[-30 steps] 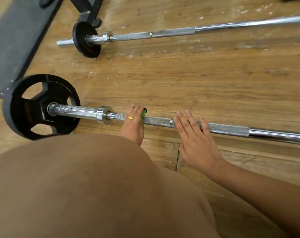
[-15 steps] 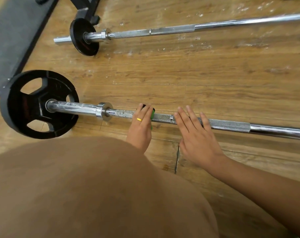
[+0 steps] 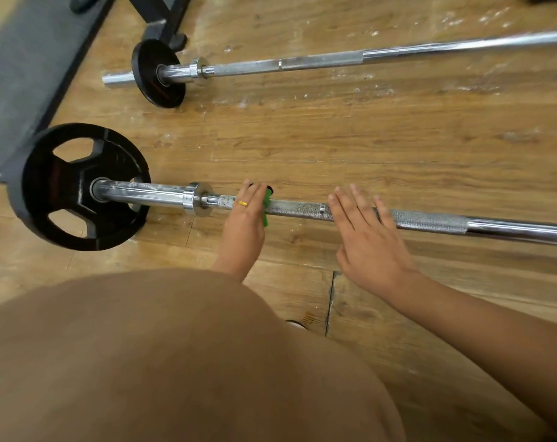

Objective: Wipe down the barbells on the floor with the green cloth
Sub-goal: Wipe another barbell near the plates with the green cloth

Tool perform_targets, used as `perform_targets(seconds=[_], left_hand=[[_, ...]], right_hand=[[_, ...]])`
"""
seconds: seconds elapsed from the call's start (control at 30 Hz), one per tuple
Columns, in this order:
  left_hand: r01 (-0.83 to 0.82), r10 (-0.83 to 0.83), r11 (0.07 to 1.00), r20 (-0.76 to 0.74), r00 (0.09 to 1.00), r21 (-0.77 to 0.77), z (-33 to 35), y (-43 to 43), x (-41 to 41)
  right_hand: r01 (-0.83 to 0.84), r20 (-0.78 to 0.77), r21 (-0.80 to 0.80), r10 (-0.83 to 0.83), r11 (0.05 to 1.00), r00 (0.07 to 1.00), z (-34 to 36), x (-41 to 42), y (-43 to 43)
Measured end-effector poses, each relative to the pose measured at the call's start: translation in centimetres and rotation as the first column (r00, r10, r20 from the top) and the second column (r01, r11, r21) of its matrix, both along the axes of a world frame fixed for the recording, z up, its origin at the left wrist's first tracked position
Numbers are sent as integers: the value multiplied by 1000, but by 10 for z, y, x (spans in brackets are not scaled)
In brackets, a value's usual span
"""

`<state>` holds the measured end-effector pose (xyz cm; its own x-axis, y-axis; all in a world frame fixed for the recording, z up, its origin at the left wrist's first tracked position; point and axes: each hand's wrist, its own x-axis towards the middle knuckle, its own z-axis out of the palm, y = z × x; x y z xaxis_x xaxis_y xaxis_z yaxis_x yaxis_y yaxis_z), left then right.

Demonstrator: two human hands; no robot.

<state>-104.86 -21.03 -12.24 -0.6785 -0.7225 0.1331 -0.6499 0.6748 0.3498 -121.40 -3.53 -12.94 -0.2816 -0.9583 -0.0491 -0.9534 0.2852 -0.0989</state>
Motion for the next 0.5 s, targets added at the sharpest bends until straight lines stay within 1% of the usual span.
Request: perform_targets(seconds=[0.03, 0.07, 0.13, 0.17, 0.2, 0.23, 0.27, 0.3, 0.37, 0.4, 0.43, 0.5], left_hand=[[-15, 15, 1000, -17, 1000, -8, 1, 7, -5], [20, -20, 1000, -24, 999, -18, 0, 14, -10], [162, -163, 986, -28, 986, -38, -5, 21, -15], [211, -212, 976, -21, 977, -44, -5, 16, -17], [222, -223, 974, -12, 975, -40, -5, 9, -18], [199, -199, 980, -8, 980, -28, -5, 2, -17], [141, -141, 990, -21, 990, -10, -5, -2, -17], [52, -51, 999, -58, 997, 11, -6, -3, -19], [-132, 138, 990, -132, 982, 49, -9, 4, -27], [-180, 185, 982, -156, 970, 49, -11, 11, -34], [-177, 181, 983, -168, 969, 36, -12, 17, -40], [-76, 76, 997, -155, 985, 6, -14, 20, -46]], right_hand=[[3, 6, 2, -3, 1000, 1000, 1, -2, -1], [1, 12, 6, -1, 1000, 1000, 1, -4, -3], [-8, 26, 17, 8, 1000, 1000, 1, -9, -5], [-12, 37, 19, 11, 1000, 999, 1, -12, -6], [-15, 50, 22, 14, 1000, 999, 1, -15, -7], [-18, 61, 25, 16, 1000, 998, 1, -17, -9], [-19, 70, 26, 17, 999, 997, 2, -19, -11], [-17, 78, 24, 15, 1000, 997, 2, -20, -13], [-8, 97, 22, 6, 1000, 995, 3, -23, -15], [-4, 100, 20, 2, 1000, 995, 3, -25, -16], [-3, 98, 19, 1, 1000, 995, 3, -26, -18], [-7, 97, 17, 6, 1000, 995, 4, -28, -20]])
